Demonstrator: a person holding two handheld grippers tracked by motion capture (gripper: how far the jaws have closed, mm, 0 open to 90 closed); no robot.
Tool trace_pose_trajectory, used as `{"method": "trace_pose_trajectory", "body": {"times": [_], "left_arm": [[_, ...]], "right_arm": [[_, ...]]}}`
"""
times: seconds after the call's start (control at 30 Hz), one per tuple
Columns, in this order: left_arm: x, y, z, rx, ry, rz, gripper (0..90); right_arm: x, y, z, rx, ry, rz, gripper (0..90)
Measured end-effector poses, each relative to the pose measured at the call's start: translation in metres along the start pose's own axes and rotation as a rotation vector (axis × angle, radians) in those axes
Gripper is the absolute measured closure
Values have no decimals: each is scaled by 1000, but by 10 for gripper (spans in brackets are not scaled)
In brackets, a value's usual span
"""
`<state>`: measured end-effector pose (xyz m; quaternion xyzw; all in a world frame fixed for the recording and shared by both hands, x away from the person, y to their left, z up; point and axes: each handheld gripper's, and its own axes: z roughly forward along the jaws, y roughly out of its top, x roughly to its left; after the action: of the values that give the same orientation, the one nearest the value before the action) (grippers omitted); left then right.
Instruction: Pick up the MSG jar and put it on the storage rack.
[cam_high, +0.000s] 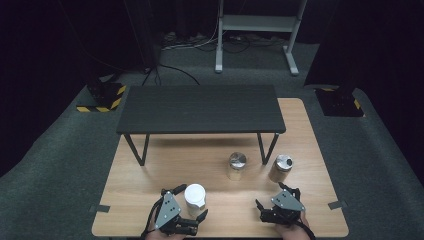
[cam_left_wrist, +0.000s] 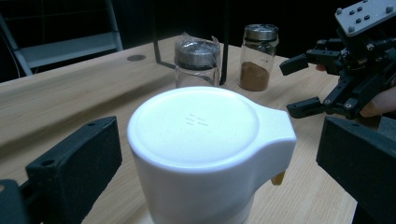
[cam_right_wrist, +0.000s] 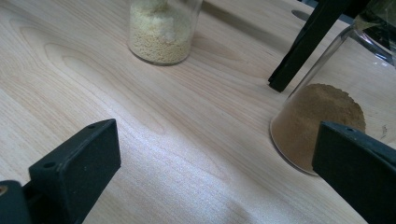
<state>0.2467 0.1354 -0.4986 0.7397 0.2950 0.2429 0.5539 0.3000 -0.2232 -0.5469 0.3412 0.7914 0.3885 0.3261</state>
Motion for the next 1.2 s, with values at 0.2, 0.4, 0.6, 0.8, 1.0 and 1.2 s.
{"method": "trace_pose_trajectory", "body": {"times": [0.2, 0.4, 0.6, 0.8, 1.0, 1.2], "left_arm": [[-1, -6, 4, 4, -3, -8, 3], [-1, -12, 8, 9, -3, -11, 3], [-1, -18, 11, 13, -1, -16, 3], [-1, -24, 14, 29, 5, -19, 3], [1, -29, 16, 35, 14, -32, 4], [5, -33, 15, 22, 20, -44, 30]], "right_arm": [[0, 0, 0, 0, 1, -1, 2], [0, 0, 0, 0, 1, -3, 2], [0, 0, 0, -1, 2, -3, 1], [0, 0, 0, -2, 2, -4, 2], [0, 0, 0, -2, 3, -3, 2], [0, 0, 0, -3, 4, -1, 1]]}}
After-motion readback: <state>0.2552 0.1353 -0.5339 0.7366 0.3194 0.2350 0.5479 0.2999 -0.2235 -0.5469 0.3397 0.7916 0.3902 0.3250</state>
